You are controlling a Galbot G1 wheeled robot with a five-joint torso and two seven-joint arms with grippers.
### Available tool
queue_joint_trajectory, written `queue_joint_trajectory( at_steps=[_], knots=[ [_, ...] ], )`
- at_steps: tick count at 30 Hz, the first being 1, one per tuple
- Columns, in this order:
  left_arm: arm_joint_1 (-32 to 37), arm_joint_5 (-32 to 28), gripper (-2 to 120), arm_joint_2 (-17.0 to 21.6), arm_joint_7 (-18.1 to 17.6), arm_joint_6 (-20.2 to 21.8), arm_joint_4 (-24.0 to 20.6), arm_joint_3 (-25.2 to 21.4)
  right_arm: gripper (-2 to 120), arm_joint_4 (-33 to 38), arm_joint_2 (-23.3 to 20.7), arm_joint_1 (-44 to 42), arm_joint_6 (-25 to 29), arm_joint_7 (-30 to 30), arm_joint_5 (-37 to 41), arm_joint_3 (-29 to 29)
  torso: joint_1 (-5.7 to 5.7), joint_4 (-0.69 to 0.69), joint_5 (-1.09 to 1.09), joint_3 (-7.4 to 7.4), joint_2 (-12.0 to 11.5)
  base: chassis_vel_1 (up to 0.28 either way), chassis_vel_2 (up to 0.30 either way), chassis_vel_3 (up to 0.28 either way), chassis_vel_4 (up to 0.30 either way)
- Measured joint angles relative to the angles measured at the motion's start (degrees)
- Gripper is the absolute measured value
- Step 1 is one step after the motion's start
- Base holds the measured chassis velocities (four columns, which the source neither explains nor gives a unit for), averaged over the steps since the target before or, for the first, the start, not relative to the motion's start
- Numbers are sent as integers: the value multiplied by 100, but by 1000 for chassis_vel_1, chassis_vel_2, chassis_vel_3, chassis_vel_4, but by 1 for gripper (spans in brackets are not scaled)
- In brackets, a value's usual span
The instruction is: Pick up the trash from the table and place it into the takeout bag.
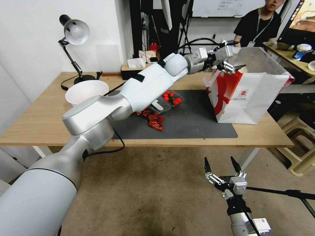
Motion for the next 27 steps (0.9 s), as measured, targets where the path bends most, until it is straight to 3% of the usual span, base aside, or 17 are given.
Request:
queue_joint_trajectory(
  at_steps=[10,13,16,17,21,22,25,26,27],
  knots=[
    [1,-91,100,0,-69,25,-10,-63,100,-9,1,16,-5,-2,0,-11,0,0,0,0,0,0,0,0,0],
    [52,-152,100,1,-325,93,-35,-125,100,-12,2,17,-7,-3,0,-13,0,0,0,0,0,0,0,0,0],
    [208,-453,100,3,-1327,542,-330,-177,100,-20,-8,28,-13,-4,-1,-21,1,1,0,0,0,0,0,0,0],
    [208,-453,100,3,-1327,542,-330,-177,100,-20,-8,28,-13,-4,-1,-21,1,1,0,0,0,0,0,0,0],
    [587,-1008,100,1,-2937,1550,-1257,-178,100,-43,-31,54,-28,-5,5,-38,0,-1,0,0,0,0,0,0,0],
    [587,-1008,100,1,-2937,1550,-1257,-178,100,-43,-31,54,-28,-5,5,-38,0,-1,0,0,0,0,0,0,0],
    [897,-916,100,119,-4204,1983,-1872,-174,100,-59,-52,85,-63,-5,10,-61,0,-6,1,0,0,0,0,0,0],
    [897,-916,100,119,-4204,1983,-1872,-174,100,-59,-52,85,-63,-5,10,-61,0,-6,1,0,0,0,0,0,0],
    [972,-846,100,209,-4439,2028,-1976,-183,100,-62,-59,94,-73,-5,11,-65,0,-3,1,-1,0,0,0,0,0]
  ],
)
